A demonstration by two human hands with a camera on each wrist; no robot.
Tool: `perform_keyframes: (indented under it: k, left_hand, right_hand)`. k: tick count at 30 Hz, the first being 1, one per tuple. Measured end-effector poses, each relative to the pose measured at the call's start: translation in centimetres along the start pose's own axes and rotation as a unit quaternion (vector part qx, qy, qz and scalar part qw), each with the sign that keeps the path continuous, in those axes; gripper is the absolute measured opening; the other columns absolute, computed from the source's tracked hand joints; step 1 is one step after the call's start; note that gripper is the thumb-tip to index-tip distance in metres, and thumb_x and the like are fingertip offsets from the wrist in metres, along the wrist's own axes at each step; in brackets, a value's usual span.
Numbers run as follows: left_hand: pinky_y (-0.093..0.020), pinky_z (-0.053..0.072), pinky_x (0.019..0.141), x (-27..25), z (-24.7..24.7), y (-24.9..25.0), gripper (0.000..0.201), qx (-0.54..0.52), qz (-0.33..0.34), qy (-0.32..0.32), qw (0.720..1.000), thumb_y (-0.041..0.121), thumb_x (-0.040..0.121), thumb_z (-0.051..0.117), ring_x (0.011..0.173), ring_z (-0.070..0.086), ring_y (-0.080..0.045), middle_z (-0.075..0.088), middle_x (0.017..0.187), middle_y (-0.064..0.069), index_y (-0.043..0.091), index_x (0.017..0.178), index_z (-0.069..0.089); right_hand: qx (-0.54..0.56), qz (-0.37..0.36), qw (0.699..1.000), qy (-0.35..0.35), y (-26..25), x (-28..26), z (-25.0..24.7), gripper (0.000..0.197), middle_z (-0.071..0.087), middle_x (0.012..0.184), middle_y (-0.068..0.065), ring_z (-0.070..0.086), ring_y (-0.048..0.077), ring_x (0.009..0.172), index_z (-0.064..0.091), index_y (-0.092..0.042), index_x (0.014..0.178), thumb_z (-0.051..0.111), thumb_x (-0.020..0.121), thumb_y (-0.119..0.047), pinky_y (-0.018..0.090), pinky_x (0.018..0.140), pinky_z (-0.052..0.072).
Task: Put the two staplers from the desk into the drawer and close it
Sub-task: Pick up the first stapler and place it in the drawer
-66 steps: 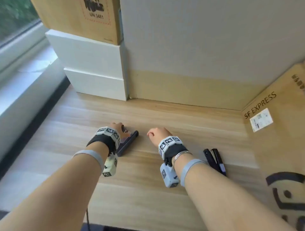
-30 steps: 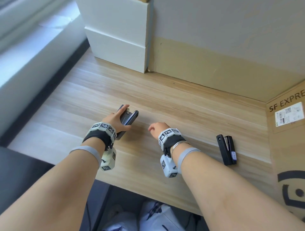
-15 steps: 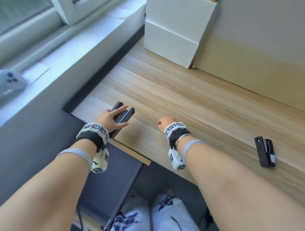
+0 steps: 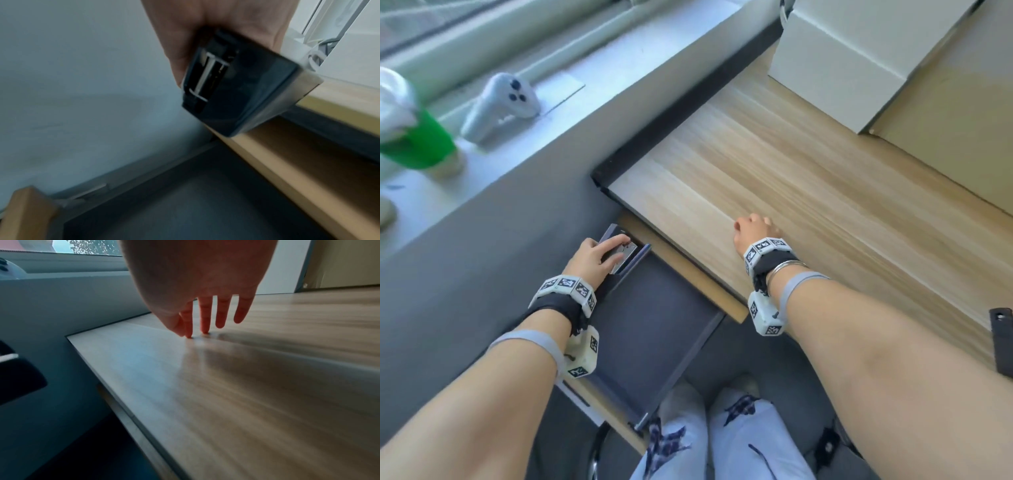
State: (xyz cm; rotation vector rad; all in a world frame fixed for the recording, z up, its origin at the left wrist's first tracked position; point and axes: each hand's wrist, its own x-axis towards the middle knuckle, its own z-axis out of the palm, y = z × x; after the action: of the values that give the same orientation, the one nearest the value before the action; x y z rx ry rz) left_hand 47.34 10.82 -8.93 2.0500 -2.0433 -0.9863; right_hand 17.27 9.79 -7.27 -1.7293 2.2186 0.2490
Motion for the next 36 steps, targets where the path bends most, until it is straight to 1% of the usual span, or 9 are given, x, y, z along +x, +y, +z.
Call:
perform_keyframes:
  k: [4, 8, 13, 15, 18, 20, 21, 23, 36]
  left_hand:
    - [-0.035, 0.045, 0.085, 0.0, 2.8, -3.0, 0.045, 0.016, -0.019, -0.011, 1.000, 0.035, 0.096, 0.044, 0.079, 0.048, -0.025, 0.036, 0.098, -0.005, 0.044, 0.139, 0.041]
    - [-0.038, 0.047, 0.078, 0.5, 5.3, -4.7, 0.063, 0.040, -0.051, -0.042, 0.997, 0.040, 0.094, 0.044, 0.077, 0.056, -0.035, 0.042, 0.102, -0.011, 0.055, 0.144, 0.008]
    - [-0.037, 0.048, 0.069, 1.3, 8.1, -5.5, 0.079, 0.056, -0.086, -0.026, 0.994, 0.035, 0.089, 0.054, 0.075, 0.054, -0.031, 0.048, 0.112, -0.010, 0.051, 0.146, 0.001]
    - [-0.039, 0.052, 0.073, 2.1, 9.2, -5.8, 0.088, 0.073, -0.096, -0.032, 0.992, 0.033, 0.085, 0.060, 0.086, 0.060, -0.034, 0.050, 0.118, -0.007, 0.047, 0.147, 0.000]
    - [-0.041, 0.052, 0.084, 3.3, 11.0, -6.2, 0.087, 0.083, -0.135, -0.068, 0.985, 0.026, 0.077, 0.068, 0.107, 0.061, -0.035, 0.050, 0.126, -0.006, 0.031, 0.148, 0.019]
    - [-0.039, 0.049, 0.078, 3.8, 12.2, -6.4, 0.058, 0.073, -0.154, -0.059, 0.984, 0.020, 0.073, 0.070, 0.101, 0.062, -0.037, 0.050, 0.121, -0.011, 0.012, 0.125, 0.047]
    - [-0.039, 0.048, 0.074, 3.9, 12.7, -6.5, 0.045, 0.069, -0.163, -0.053, 0.983, 0.018, 0.072, 0.070, 0.097, 0.062, -0.038, 0.050, 0.118, -0.013, 0.007, 0.112, 0.050]
    - [-0.039, 0.047, 0.071, 4.2, 13.8, -6.8, 0.039, 0.061, -0.186, -0.056, 0.979, 0.014, 0.071, 0.070, 0.093, 0.061, -0.038, 0.049, 0.118, -0.015, 0.003, 0.103, 0.050]
    - [-0.045, 0.050, 0.083, 6.2, 17.3, -7.6, 0.056, 0.067, -0.227, -0.084, 0.968, 0.016, 0.078, 0.068, 0.110, 0.057, -0.042, 0.040, 0.134, -0.020, 0.003, 0.126, 0.043]
  right_hand:
    - [0.060, 0.009, 0.997, 0.053, -0.6, 1.1, 1.8, 0.038, 0.043, 0.144, 0.003, 0.040, 0.028, 0.131, 0.049, -0.025, 0.132, 0.045, 0.094, -0.020, 0.041, 0.107, 0.032]
    - [0.080, 0.034, 0.992, 0.091, -0.7, 1.9, 3.5, 0.053, 0.023, 0.159, -0.005, 0.019, 0.022, 0.147, 0.033, -0.036, 0.144, 0.042, 0.094, -0.024, 0.044, 0.118, 0.016]
    - [0.051, 0.042, 0.992, 0.112, -0.7, 1.7, 5.5, 0.053, 0.007, 0.162, -0.012, 0.005, 0.017, 0.150, 0.012, -0.042, 0.149, 0.030, 0.100, -0.030, 0.046, 0.121, 0.005]
    - [0.040, 0.041, 0.991, 0.123, -0.6, 1.7, 5.8, 0.053, 0.007, 0.162, -0.012, 0.005, 0.017, 0.150, 0.011, -0.042, 0.149, 0.028, 0.100, -0.031, 0.045, 0.121, 0.005]
    - [0.039, 0.041, 0.989, 0.134, -0.7, 1.6, 6.1, 0.054, 0.010, 0.161, -0.011, 0.007, 0.017, 0.150, 0.013, -0.042, 0.149, 0.029, 0.099, -0.031, 0.045, 0.121, 0.006]
    - [0.036, 0.042, 0.987, 0.148, -0.6, 1.7, 6.3, 0.054, 0.012, 0.161, -0.011, 0.009, 0.018, 0.150, 0.014, -0.042, 0.148, 0.030, 0.098, -0.031, 0.045, 0.121, 0.007]
    - [0.036, 0.043, 0.986, 0.155, -0.6, 1.7, 6.3, 0.055, 0.013, 0.161, -0.011, 0.010, 0.018, 0.150, 0.015, -0.042, 0.148, 0.031, 0.097, -0.031, 0.045, 0.121, 0.008]
    - [0.040, 0.043, 0.983, 0.171, -0.6, 1.8, 6.6, 0.055, 0.017, 0.160, -0.009, 0.013, 0.019, 0.149, 0.019, -0.042, 0.148, 0.033, 0.095, -0.031, 0.046, 0.120, 0.009]
    - [0.041, 0.047, 0.978, 0.200, -0.7, 1.9, 7.0, 0.057, 0.026, 0.158, -0.008, 0.022, 0.020, 0.147, 0.027, -0.041, 0.146, 0.035, 0.091, -0.030, 0.046, 0.119, 0.014]
